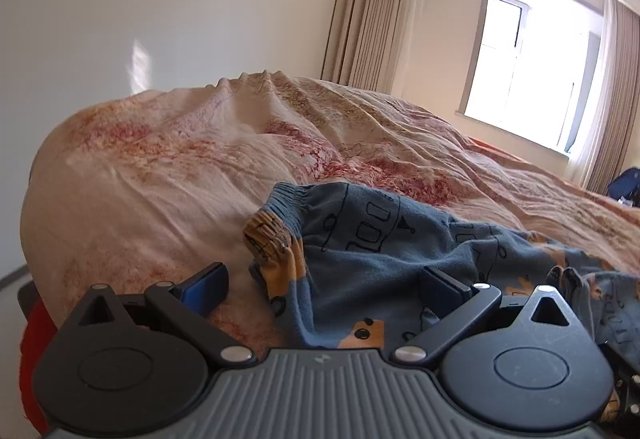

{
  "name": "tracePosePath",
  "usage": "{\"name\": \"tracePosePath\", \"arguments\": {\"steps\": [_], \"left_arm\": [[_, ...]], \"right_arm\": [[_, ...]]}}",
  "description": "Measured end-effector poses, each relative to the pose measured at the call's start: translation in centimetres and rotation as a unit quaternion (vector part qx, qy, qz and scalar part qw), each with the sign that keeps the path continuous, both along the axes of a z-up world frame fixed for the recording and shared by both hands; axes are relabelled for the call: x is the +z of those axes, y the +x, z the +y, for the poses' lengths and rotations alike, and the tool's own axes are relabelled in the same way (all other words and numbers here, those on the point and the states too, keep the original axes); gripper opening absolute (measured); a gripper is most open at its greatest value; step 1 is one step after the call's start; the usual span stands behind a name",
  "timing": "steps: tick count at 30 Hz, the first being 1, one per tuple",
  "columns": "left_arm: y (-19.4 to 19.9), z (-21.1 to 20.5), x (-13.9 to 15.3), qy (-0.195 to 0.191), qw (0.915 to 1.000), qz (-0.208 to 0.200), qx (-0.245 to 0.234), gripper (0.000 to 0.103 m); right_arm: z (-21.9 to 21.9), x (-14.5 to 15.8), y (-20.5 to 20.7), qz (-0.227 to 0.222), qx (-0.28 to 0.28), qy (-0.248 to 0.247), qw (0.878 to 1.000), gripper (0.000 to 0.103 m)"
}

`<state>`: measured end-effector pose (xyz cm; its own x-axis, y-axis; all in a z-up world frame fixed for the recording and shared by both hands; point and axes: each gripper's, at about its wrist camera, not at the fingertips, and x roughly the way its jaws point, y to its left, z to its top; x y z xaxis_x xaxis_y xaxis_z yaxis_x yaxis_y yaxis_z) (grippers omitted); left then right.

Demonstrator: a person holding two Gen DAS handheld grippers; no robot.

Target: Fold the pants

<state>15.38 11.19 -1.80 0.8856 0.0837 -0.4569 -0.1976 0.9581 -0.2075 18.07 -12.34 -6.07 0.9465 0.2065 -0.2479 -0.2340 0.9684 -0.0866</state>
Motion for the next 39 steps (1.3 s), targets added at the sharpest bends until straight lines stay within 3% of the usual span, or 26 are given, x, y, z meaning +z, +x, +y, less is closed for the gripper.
{"name": "tracePosePath", "arguments": {"steps": [7, 17, 20, 22, 26, 33, 36, 38, 39], "left_arm": [[0.2, 1.6, -0.1, -0.098, 0.995, -0.013, -0.014, 0.103], [0.3, 1.4, -0.2, -0.1, 0.9949, -0.011, -0.009, 0.103], [-0.5, 1.4, -0.4, -0.119, 0.9925, -0.023, -0.008, 0.103], [-1.4, 1.6, -0.8, -0.161, 0.9861, -0.039, -0.01, 0.103], [-2.8, 2.4, -1.8, -0.253, 0.965, -0.065, -0.017, 0.102], [-0.9, 4.3, -2.2, -0.328, 0.9435, -0.044, 0.019, 0.101], [-0.5, 4.3, -2.0, -0.324, 0.944, -0.034, 0.055, 0.091], [-0.6, 4.1, -1.9, -0.312, 0.9465, -0.024, 0.081, 0.068], [-0.7, 4.1, -1.9, -0.308, 0.9465, -0.018, 0.094, 0.062]], "right_arm": [[0.0, 0.0, 0.0, 0.0, 0.0, 0.0, 1.0, 0.103], [0.0, 0.0, 0.0, 0.0, 0.0, 0.001, 1.0, 0.103], [0.0, 0.0, 0.0, 0.0, 0.001, 0.001, 1.0, 0.103], [-0.1, 0.0, 0.0, 0.001, 0.0, 0.001, 1.0, 0.103], [-0.1, 0.0, 0.0, 0.001, 0.001, 0.001, 1.0, 0.103], [-0.4, 0.1, -0.1, 0.004, 0.004, 0.01, 1.0, 0.103], [-0.6, 0.3, -0.3, 0.002, 0.004, 0.018, 1.0, 0.103], [-0.8, 0.5, -0.4, -0.002, 0.004, 0.022, 1.0, 0.103], [-0.9, 0.6, -0.5, -0.004, 0.003, 0.024, 1.0, 0.103]]}}
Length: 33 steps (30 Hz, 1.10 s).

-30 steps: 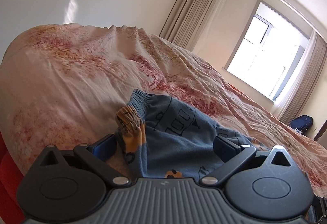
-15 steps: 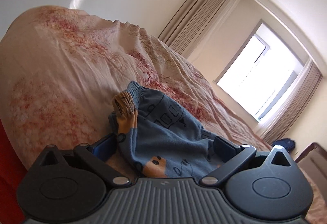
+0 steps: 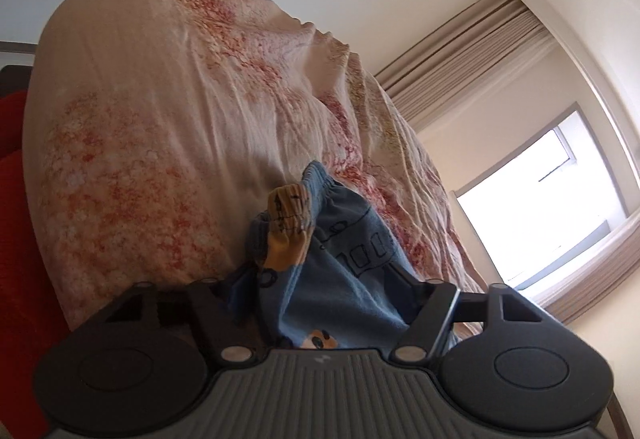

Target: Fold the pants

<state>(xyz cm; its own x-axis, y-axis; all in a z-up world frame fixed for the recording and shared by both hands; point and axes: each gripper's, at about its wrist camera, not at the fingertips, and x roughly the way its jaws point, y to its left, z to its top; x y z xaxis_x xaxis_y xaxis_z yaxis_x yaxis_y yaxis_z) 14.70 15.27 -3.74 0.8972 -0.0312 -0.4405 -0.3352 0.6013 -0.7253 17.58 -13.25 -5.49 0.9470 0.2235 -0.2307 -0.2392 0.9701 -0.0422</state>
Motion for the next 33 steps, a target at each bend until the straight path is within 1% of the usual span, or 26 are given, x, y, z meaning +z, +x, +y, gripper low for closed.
{"name": "tracePosePath", "arguments": {"steps": [2, 3, 4, 5, 7, 8, 11, 13, 16, 18, 21, 24, 26, 27, 29, 31, 32, 33], "left_arm": [[0.0, 0.1, -0.1, -0.002, 0.9999, 0.012, 0.011, 0.041], [0.0, 0.1, 0.0, -0.004, 0.9998, 0.016, 0.013, 0.038], [0.0, 0.2, 0.2, -0.006, 0.9998, 0.018, 0.011, 0.031], [0.1, 0.2, 0.4, -0.007, 0.9996, 0.025, 0.009, 0.02], [0.4, 0.3, 1.2, -0.003, 0.9994, 0.033, 0.008, 0.011], [0.6, 0.2, 1.8, 0.002, 0.9994, 0.034, 0.006, 0.009], [0.6, -0.6, 4.1, 0.033, 0.9992, 0.019, -0.004, 0.007], [0.7, -1.8, 6.0, 0.064, 0.9978, 0.004, -0.017, 0.007], [0.8, -4.0, 8.4, 0.101, 0.9941, -0.013, -0.039, 0.006], [0.8, -5.5, 9.8, 0.112, 0.9919, -0.021, -0.058, 0.006], [0.7, -8.2, 11.5, 0.127, 0.987, -0.036, -0.091, 0.006], [0.4, -11.4, 12.8, 0.152, 0.979, -0.053, -0.125, 0.006], [0.4, -13.5, 13.5, 0.167, 0.9727, -0.062, -0.149, 0.006], [0.4, -14.6, 13.7, 0.174, 0.969, -0.067, -0.162, 0.006], [0.5, -17.0, 14.0, 0.19, 0.9594, -0.074, -0.194, 0.006], [0.5, -19.3, 14.0, 0.204, 0.949, -0.078, -0.227, 0.006], [0.5, -20.3, 13.9, 0.21, 0.944, -0.078, -0.242, 0.006], [0.4, -21.6, 13.8, 0.218, 0.9373, -0.078, -0.261, 0.006]], "right_arm": [[-0.2, 0.2, -0.1, -0.004, -0.002, 0.005, 1.0, 0.103], [-0.3, 0.3, -0.2, -0.006, -0.004, 0.009, 1.0, 0.103], [-0.5, 0.4, -0.3, -0.007, -0.005, 0.014, 1.0, 0.103], [-0.7, 0.5, -0.4, -0.008, -0.007, 0.021, 1.0, 0.103], [-1.2, 0.7, -0.5, -0.009, -0.011, 0.033, 0.999, 0.103], [-1.4, 0.8, -0.5, -0.007, -0.014, 0.038, 0.999, 0.103], [-1.7, 0.7, -0.1, 0.02, -0.022, 0.044, 0.999, 0.103], [-1.8, 0.5, 0.1, 0.034, -0.029, 0.043, 0.998, 0.103], [-2.2, 0.6, 0.0, 0.032, -0.032, 0.05, 0.998, 0.103], [-2.9, 1.1, -0.4, 0.026, -0.035, 0.066, 0.997, 0.103], [-4.5, 1.8, -0.6, 0.021, -0.055, 0.099, 0.993, 0.103], [-6.8, 2.2, -0.3, 0.039, -0.088, 0.15, 0.984, 0.103], [-8.4, 2.3, -0.2, 0.053, -0.117, 0.175, 0.976, 0.103], [-9.1, 2.4, -0.3, 0.053, -0.133, 0.182, 0.973, 0.103], [-10.8, 2.6, -0.5, 0.05, -0.156, 0.199, 0.966, 0.103], [-12.8, 2.9, -0.8, 0.049, -0.173, 0.228, 0.957, 0.103], [-14.2, 3.0, -1.0, 0.05, -0.184, 0.251, 0.949, 0.103], [-15.1, 3.0, -1.1, 0.05, -0.192, 0.267, 0.943, 0.103]]}}
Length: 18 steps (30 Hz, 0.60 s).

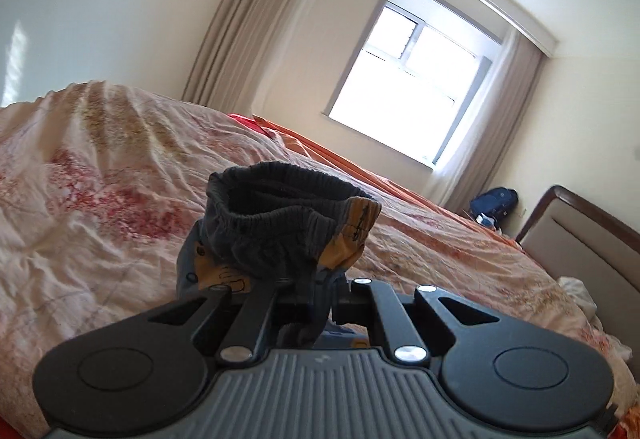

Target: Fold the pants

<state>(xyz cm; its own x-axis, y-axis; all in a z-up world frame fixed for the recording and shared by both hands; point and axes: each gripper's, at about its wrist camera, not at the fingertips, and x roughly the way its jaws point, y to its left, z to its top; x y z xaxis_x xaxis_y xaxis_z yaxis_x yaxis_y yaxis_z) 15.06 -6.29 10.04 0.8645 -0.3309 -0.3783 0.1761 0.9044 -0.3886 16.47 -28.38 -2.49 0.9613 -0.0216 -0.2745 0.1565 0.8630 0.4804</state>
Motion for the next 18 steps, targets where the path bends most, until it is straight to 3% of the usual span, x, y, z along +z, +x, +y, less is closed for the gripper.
{"name": "tracePosePath", "arguments": {"steps": [3, 7, 12, 15, 17, 18], "left_arm": [[-0.1, -3.4, -0.9, 0.036, 0.9978, 0.011, -0.054, 0.007], [-0.3, -7.8, -4.0, 0.097, 0.9856, 0.046, -0.13, 0.01], [-0.3, -9.3, -7.8, 0.123, 0.9761, 0.095, -0.152, 0.021], [-0.9, -8.7, -8.1, 0.112, 0.977, 0.09, -0.158, 0.038], [-1.2, -7.7, -7.9, 0.073, 0.9783, 0.09, -0.172, 0.081], [-1.5, -7.2, -7.7, 0.054, 0.9791, 0.086, -0.176, 0.086]], "right_arm": [[-3.1, -0.2, -0.4, 0.002, -0.032, 0.044, 0.999, 0.103], [-6.0, -0.9, -0.8, 0.003, -0.047, 0.09, 0.995, 0.103], [-7.1, -1.4, -0.8, 0.0, -0.053, 0.12, 0.991, 0.103], [-6.7, -1.5, -0.4, 0.008, -0.044, 0.114, 0.992, 0.103], [-6.5, -1.6, -0.2, 0.011, -0.039, 0.11, 0.993, 0.103], [-6.4, -1.6, -0.1, 0.012, -0.038, 0.108, 0.993, 0.103]]}}
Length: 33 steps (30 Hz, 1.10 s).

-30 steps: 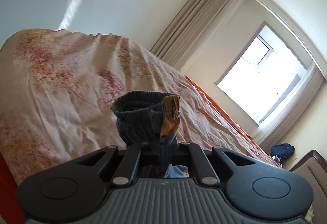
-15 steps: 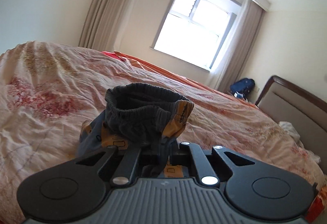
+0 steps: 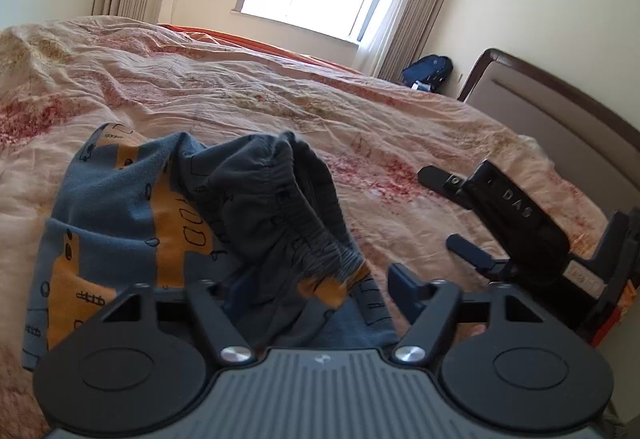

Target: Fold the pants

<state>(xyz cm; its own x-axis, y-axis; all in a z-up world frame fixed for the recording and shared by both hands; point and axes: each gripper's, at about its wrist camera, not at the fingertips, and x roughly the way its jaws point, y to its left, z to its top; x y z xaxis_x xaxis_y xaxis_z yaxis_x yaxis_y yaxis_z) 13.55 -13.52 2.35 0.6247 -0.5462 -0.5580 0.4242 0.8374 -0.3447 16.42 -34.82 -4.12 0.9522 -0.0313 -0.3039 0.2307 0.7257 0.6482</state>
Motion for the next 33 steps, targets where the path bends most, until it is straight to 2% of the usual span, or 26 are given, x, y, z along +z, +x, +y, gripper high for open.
{"name": "tracePosePath", "arguments": {"steps": [3, 4, 5, 7, 9, 13, 16, 18, 21, 24, 27, 30, 33], "left_arm": [[-0.9, 0.8, 0.5, -0.003, 0.9999, -0.015, 0.003, 0.087], [-1.3, 1.0, 0.7, 0.002, 0.9996, -0.025, 0.011, 0.091], [-1.6, 1.1, 0.9, 0.012, 0.999, -0.038, 0.02, 0.097], [-2.6, 1.3, 1.1, 0.045, 0.9955, -0.076, 0.034, 0.102], [-3.6, 1.0, 1.0, 0.101, 0.987, -0.119, 0.037, 0.102], [-5.2, -0.3, 0.0, 0.215, 0.9599, -0.178, 0.024, 0.102], [-6.0, -1.3, -0.5, 0.252, 0.9468, -0.201, 0.006, 0.102], [-6.4, -1.8, -0.6, 0.262, 0.9413, -0.213, -0.004, 0.102], [-6.0, -2.1, -0.8, 0.258, 0.9434, -0.207, -0.017, 0.097], [-5.5, -2.0, -1.0, 0.253, 0.9472, -0.196, -0.025, 0.089], [-5.1, -2.0, -1.3, 0.25, 0.9495, -0.186, -0.034, 0.081], [-4.9, -2.1, -1.5, 0.248, 0.9512, -0.178, -0.048, 0.072], [-4.7, -2.3, -1.7, 0.252, 0.9506, -0.171, -0.06, 0.055]], "right_arm": [[0.2, -0.1, 0.1, 0.004, -0.001, -0.003, 1.0, 0.103], [0.2, -0.2, 0.2, 0.006, -0.002, -0.004, 1.0, 0.103], [0.3, -0.2, 0.2, 0.007, -0.002, -0.006, 1.0, 0.103], [0.5, -0.2, 0.2, 0.006, -0.001, -0.013, 1.0, 0.103], [0.7, -0.2, 0.3, 0.001, 0.008, -0.015, 1.0, 0.103], [1.4, 0.0, 0.5, -0.018, 0.055, -0.014, 0.998, 0.103], [2.7, 0.3, 1.0, -0.032, 0.116, -0.031, 0.992, 0.103], [3.9, 0.5, 1.4, -0.042, 0.161, -0.048, 0.985, 0.103], [5.7, 0.9, 1.9, -0.051, 0.213, -0.082, 0.972, 0.103], [6.8, 1.2, 2.3, -0.054, 0.242, -0.103, 0.963, 0.102], [7.1, 1.4, 2.9, -0.058, 0.256, -0.116, 0.958, 0.098], [7.5, 1.1, 3.5, -0.043, 0.265, -0.126, 0.955, 0.089], [7.7, 0.8, 3.7, -0.034, 0.27, -0.141, 0.952, 0.078]]}}
